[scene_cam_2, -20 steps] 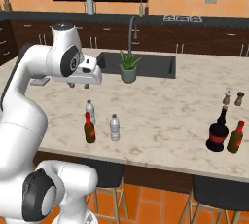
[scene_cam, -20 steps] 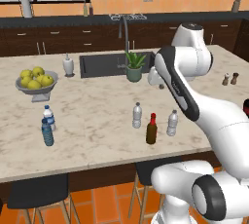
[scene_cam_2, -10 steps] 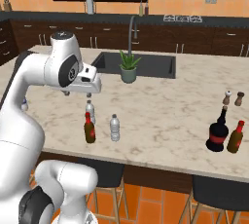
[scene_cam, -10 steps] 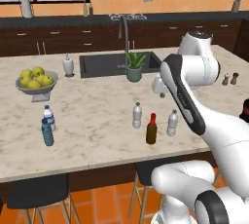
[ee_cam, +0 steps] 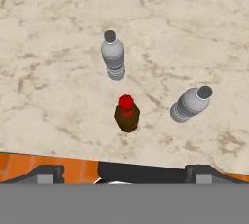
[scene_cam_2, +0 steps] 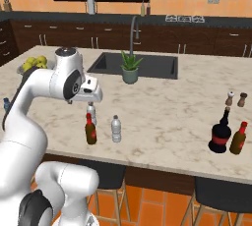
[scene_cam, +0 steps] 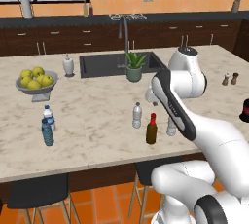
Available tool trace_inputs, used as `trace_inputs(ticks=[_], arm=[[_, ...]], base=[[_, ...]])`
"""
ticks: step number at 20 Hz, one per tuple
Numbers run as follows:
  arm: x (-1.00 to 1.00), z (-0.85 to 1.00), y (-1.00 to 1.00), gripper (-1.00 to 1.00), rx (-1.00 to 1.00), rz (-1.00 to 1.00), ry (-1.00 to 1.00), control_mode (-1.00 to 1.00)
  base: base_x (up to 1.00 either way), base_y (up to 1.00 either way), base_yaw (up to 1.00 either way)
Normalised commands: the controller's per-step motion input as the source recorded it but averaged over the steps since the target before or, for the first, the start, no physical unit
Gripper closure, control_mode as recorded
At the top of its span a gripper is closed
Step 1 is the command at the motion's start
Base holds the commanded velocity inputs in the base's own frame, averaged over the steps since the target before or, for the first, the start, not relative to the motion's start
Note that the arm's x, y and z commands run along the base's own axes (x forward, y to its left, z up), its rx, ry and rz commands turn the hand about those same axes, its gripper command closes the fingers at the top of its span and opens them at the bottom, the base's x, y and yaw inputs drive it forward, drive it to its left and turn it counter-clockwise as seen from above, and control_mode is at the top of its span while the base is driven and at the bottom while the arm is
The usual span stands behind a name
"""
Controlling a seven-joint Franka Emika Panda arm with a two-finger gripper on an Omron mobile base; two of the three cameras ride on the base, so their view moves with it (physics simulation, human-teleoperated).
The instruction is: Move the plastic bottles in the middle to the plastics group, and the glass bottles in the middle to the glass group.
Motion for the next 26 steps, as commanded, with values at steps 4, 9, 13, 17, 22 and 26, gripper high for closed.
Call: trace_inputs(ticks=[4,9,13,17,22,26], arm=[[0.34,-0.45,0.14,-1.0,0.0,0.0,0.01,-1.0],[0.19,-0.4,0.01,-1.0,0.0,0.0,0.0,-1.0],[0.07,-0.36,-0.01,-1.0,-0.01,0.0,0.04,-1.0],[0.17,-0.39,0.0,-1.0,-0.02,0.0,0.02,-1.0],[0.26,-0.29,0.0,-1.0,-0.03,0.0,0.0,-1.0],[0.23,-0.25,0.0,-1.0,-0.03,0.0,0.0,-1.0]], base=[[0.0,0.0,0.0],[0.0,0.0,0.0],[0.0,0.0,0.0],[0.0,0.0,0.0],[0.0,0.0,0.0],[0.0,0.0,0.0]])
